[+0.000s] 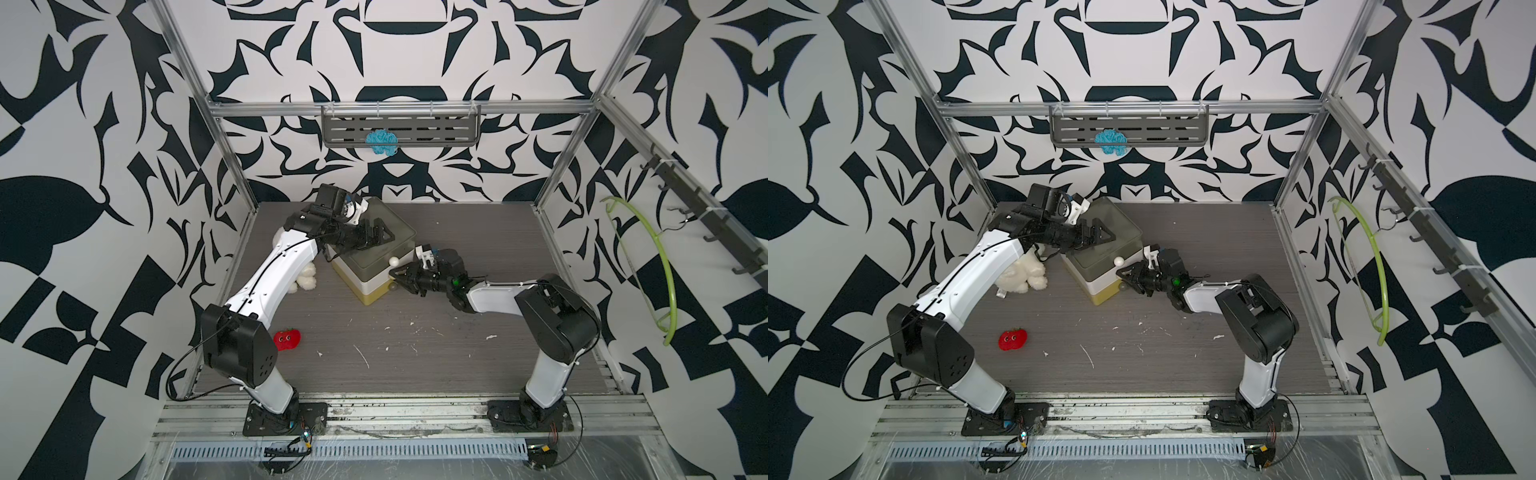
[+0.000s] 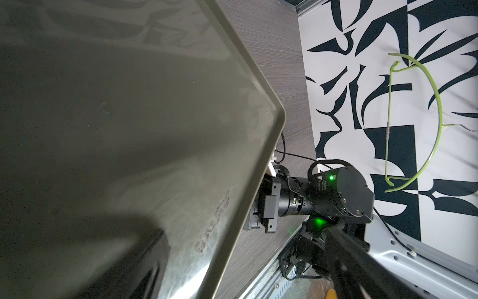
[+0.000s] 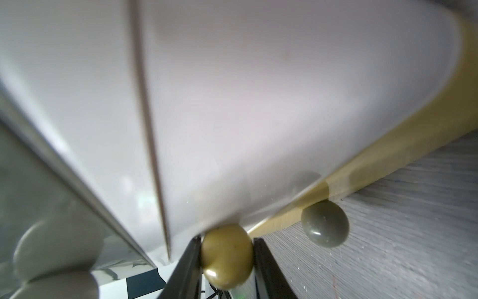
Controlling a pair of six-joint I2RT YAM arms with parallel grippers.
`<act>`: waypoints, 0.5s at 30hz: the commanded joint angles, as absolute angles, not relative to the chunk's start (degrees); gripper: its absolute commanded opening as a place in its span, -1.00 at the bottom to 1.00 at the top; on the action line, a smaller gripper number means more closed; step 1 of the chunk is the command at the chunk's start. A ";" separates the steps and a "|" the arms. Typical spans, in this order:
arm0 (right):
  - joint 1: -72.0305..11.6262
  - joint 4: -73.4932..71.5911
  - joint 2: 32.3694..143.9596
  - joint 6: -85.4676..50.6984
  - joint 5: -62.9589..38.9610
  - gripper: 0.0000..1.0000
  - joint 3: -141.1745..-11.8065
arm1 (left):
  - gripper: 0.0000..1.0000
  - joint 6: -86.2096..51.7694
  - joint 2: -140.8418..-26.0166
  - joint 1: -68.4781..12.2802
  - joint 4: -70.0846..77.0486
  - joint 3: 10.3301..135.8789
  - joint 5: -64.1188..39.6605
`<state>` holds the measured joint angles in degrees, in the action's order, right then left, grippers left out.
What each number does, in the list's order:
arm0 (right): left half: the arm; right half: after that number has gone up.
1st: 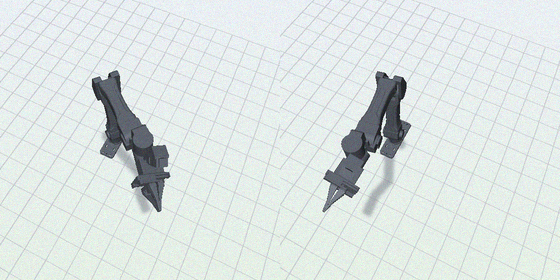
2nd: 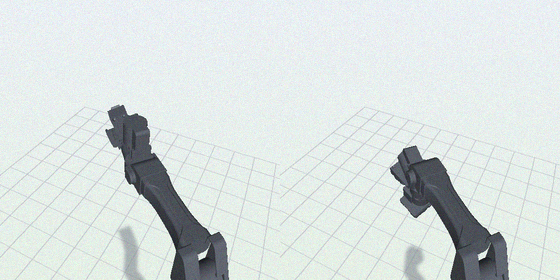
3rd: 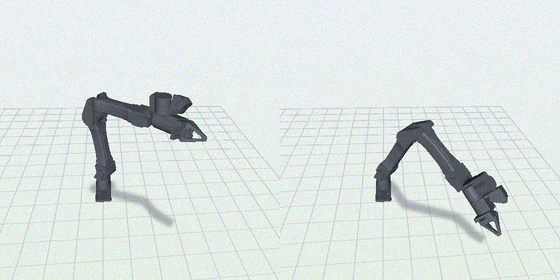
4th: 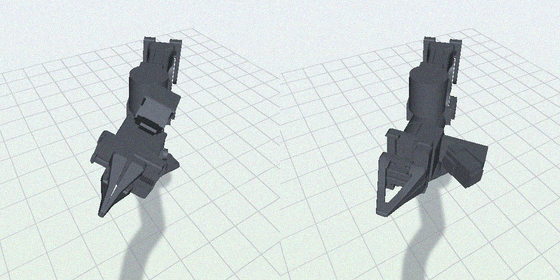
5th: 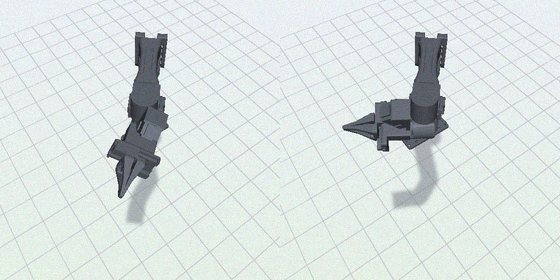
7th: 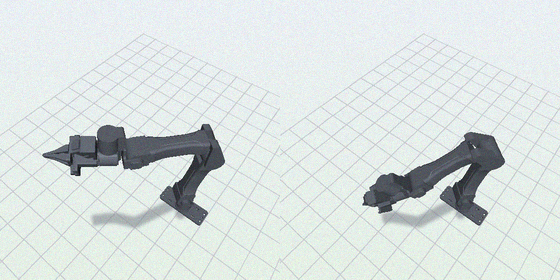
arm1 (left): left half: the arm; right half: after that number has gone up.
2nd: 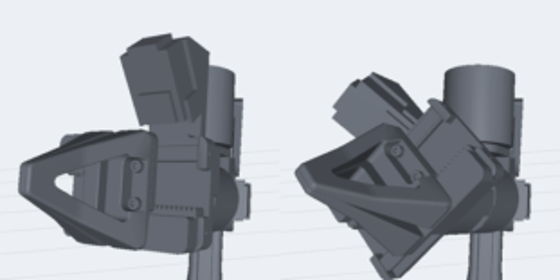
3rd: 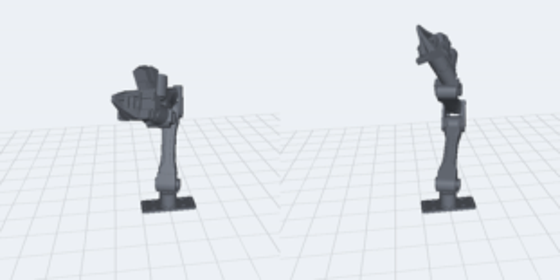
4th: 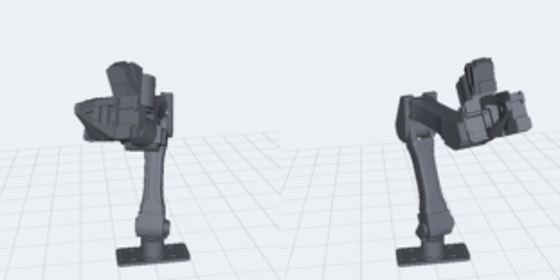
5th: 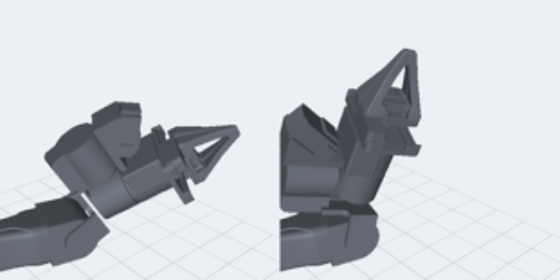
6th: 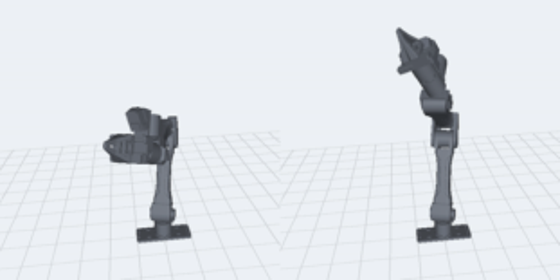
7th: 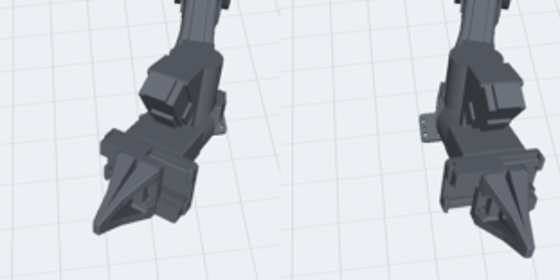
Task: Take the keys out of the drawer
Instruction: Open the drawer in the storage box.
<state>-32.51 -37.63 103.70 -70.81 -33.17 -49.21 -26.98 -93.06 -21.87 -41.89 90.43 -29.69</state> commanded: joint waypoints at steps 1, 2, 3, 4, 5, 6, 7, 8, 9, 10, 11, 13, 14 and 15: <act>-33.05 -42.01 103.42 -71.50 -29.27 -0.56 -49.98 | 0.98 -26.67 -91.60 -21.62 -42.63 89.02 -29.61; -33.10 -42.02 103.23 -71.57 -29.27 -0.58 -49.77 | 0.99 -26.84 -91.38 -21.62 -42.46 88.77 -29.56; -33.05 -42.10 103.06 -71.59 -29.14 -0.60 -49.60 | 0.98 -27.10 -91.04 -21.62 -42.23 88.59 -29.53; -32.99 -42.11 102.80 -71.57 -29.03 -0.62 -49.43 | 0.98 -27.39 -90.60 -21.62 -41.83 88.34 -29.46; -33.04 -42.03 102.57 -71.61 -29.00 -0.62 -49.24 | 0.98 -27.79 -90.11 -21.62 -41.38 87.97 -29.21; -33.02 -42.01 102.35 -71.57 -28.92 -0.63 -49.08 | 0.98 -28.07 -89.68 -21.62 -41.01 87.71 -29.10; -33.01 -41.95 102.11 -71.61 -28.96 -0.63 -48.84 | 0.98 -28.36 -89.13 -21.62 -40.58 87.41 -28.85; -32.97 -41.84 101.81 -71.54 -29.00 -0.63 -48.55 | 0.98 -28.64 -88.58 -21.62 -40.22 87.20 -28.71; -33.04 -41.75 101.57 -71.55 -29.09 -0.63 -48.35 | 0.98 -28.86 -88.22 -21.62 -40.02 87.04 -28.58; -32.97 -41.67 101.35 -71.57 -29.09 -0.63 -47.94 | 0.98 -29.13 -87.77 -21.62 -39.84 86.90 -28.48; -33.00 -41.49 101.02 -71.61 -29.17 -0.64 -47.58 | 0.98 -29.39 -87.20 -21.62 -39.73 86.76 -28.48; -32.99 -41.32 100.45 -71.49 -29.18 -0.64 -46.70 | 0.98 -30.02 -86.22 -21.62 -39.23 86.19 -28.27; -32.99 -41.23 100.05 -71.51 -29.18 -0.64 -46.16 | 0.98 -30.44 -85.50 -21.62 -38.84 85.75 -28.26; -33.04 -41.10 99.71 -71.39 -29.27 -0.64 -45.78 | 0.98 -30.86 -84.99 -21.62 -38.40 85.25 -28.21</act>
<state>-32.77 -40.03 102.67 -71.05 -30.94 -46.94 -29.61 -87.61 -21.87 -39.68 86.91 -28.49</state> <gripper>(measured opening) 0.322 0.992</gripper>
